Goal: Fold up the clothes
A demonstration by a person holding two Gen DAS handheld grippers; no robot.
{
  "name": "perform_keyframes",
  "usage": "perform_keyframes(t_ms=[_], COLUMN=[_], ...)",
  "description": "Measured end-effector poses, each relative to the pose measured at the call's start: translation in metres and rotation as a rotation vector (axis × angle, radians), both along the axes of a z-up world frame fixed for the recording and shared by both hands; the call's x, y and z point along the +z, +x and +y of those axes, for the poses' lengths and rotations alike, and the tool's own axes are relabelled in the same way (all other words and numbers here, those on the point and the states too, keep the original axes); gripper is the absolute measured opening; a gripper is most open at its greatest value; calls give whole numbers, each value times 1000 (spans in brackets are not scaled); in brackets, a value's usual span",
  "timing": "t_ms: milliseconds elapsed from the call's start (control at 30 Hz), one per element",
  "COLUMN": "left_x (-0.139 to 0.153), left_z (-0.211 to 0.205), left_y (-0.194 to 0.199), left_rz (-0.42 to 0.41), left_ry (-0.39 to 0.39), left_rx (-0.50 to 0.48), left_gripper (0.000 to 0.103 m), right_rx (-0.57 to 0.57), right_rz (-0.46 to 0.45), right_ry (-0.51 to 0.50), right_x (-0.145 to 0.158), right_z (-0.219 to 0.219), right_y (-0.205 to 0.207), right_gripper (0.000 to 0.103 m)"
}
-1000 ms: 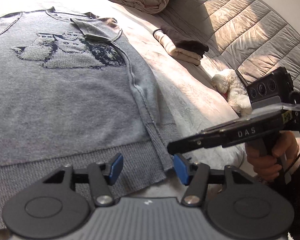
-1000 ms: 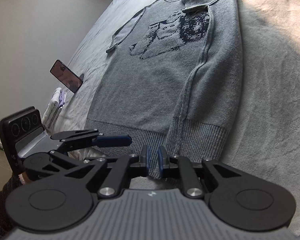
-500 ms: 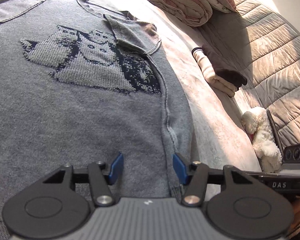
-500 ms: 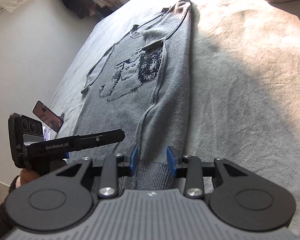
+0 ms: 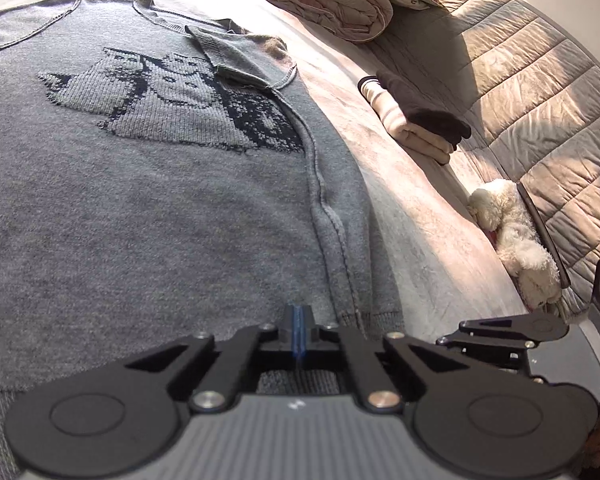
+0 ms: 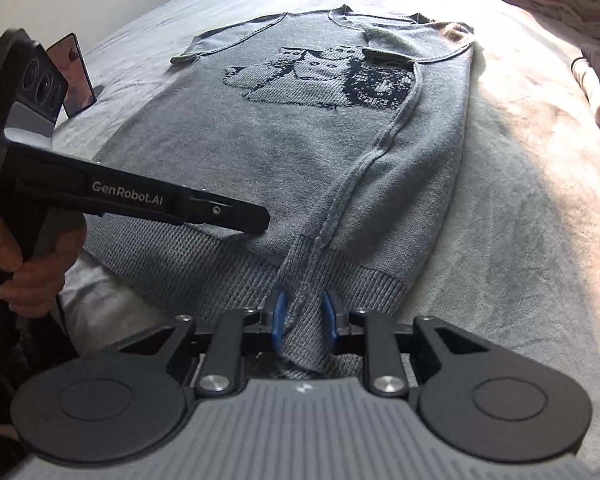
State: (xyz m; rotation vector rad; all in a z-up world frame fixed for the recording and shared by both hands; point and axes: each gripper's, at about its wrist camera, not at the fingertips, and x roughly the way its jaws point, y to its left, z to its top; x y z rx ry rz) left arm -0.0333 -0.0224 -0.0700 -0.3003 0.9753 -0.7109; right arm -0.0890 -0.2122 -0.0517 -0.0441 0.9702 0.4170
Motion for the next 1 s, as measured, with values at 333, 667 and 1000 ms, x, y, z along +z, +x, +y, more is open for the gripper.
perform_keyframes(t_ms=[333,667,1000], left_x=[-17,-16,-18], left_z=[-28,-63,-66], left_y=[-24,-48,-66], left_rz=[-71,-137,-149], left_ry=[-135,-138,-134], left_rx=[-81,-168,-251], left_gripper=[1,0,0], right_rx=[-160,-161,-133], right_rz=[20,49,194], right_ry=[281,366,338], right_x=[38,49,10], right_z=[-57,-61,-47], right_y=[-11,-7,10], right_gripper=[7,7,8])
